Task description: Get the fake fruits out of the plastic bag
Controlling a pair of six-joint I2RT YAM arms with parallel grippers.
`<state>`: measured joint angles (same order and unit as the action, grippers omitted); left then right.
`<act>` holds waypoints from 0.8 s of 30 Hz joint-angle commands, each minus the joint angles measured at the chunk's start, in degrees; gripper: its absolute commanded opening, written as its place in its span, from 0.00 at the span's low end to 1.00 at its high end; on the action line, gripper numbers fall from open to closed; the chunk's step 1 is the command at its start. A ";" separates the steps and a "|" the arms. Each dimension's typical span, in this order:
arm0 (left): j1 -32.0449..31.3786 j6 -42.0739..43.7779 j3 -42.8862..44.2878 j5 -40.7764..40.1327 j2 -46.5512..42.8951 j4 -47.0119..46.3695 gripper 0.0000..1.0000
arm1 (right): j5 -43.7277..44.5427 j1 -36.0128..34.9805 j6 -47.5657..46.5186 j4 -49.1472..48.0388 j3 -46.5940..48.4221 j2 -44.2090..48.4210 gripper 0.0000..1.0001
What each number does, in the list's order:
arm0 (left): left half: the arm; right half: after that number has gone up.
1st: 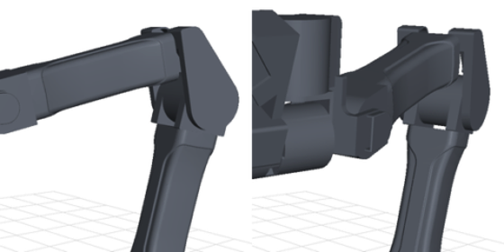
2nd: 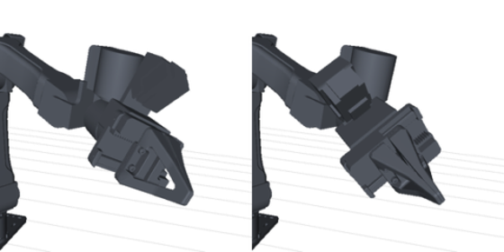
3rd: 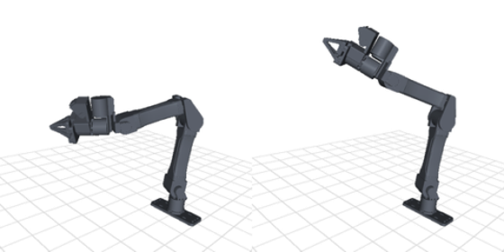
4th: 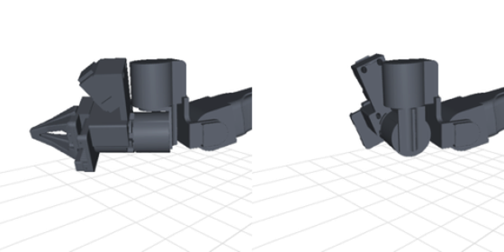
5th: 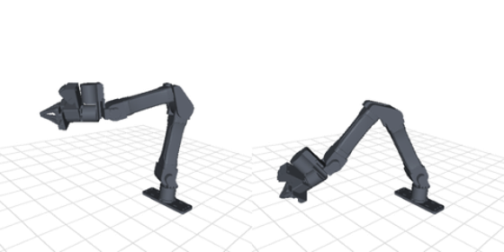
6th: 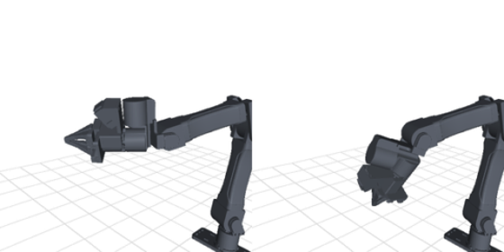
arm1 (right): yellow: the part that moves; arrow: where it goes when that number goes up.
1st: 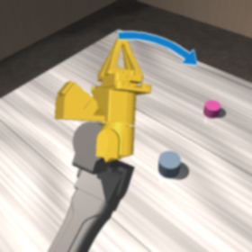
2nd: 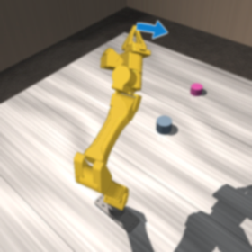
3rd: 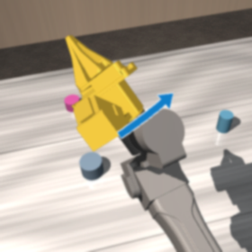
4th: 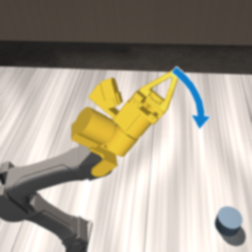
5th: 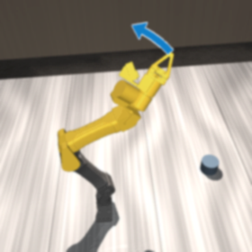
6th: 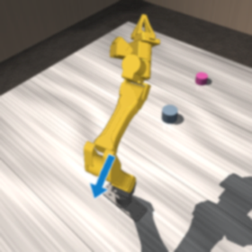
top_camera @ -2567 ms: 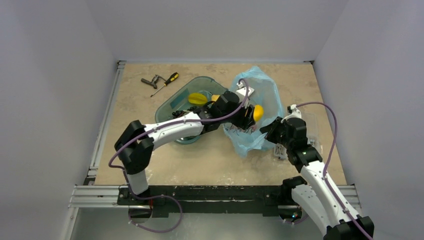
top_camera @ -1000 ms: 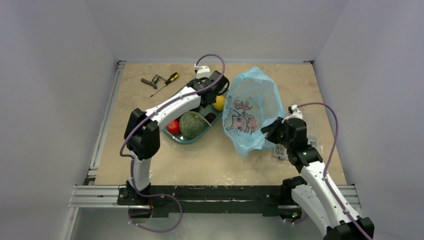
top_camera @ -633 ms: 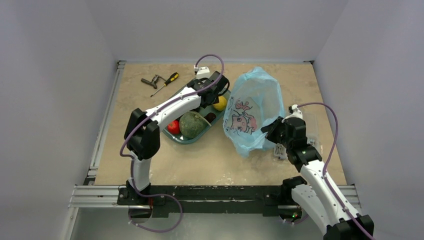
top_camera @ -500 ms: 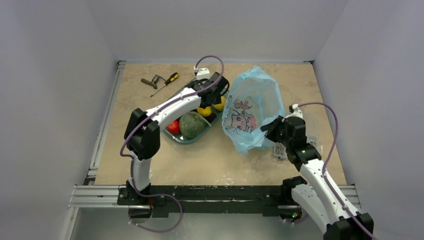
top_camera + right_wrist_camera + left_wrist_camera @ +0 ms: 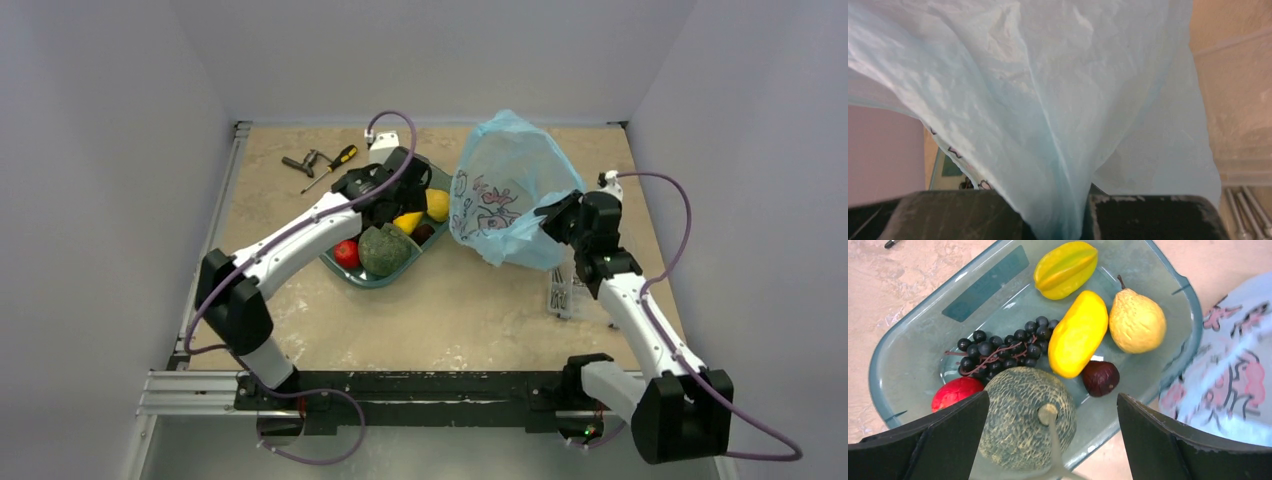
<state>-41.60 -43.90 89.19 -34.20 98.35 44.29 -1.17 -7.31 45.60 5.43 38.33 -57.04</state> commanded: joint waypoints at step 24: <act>0.47 21.90 -25.94 27.75 -58.28 -5.78 1.00 | 3.86 8.91 -28.16 21.37 36.55 -22.00 0.89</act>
<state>-41.36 -25.10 62.13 -10.13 44.16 37.39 -3.73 1.63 25.39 13.89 68.23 -83.59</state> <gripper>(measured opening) 0.998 0.750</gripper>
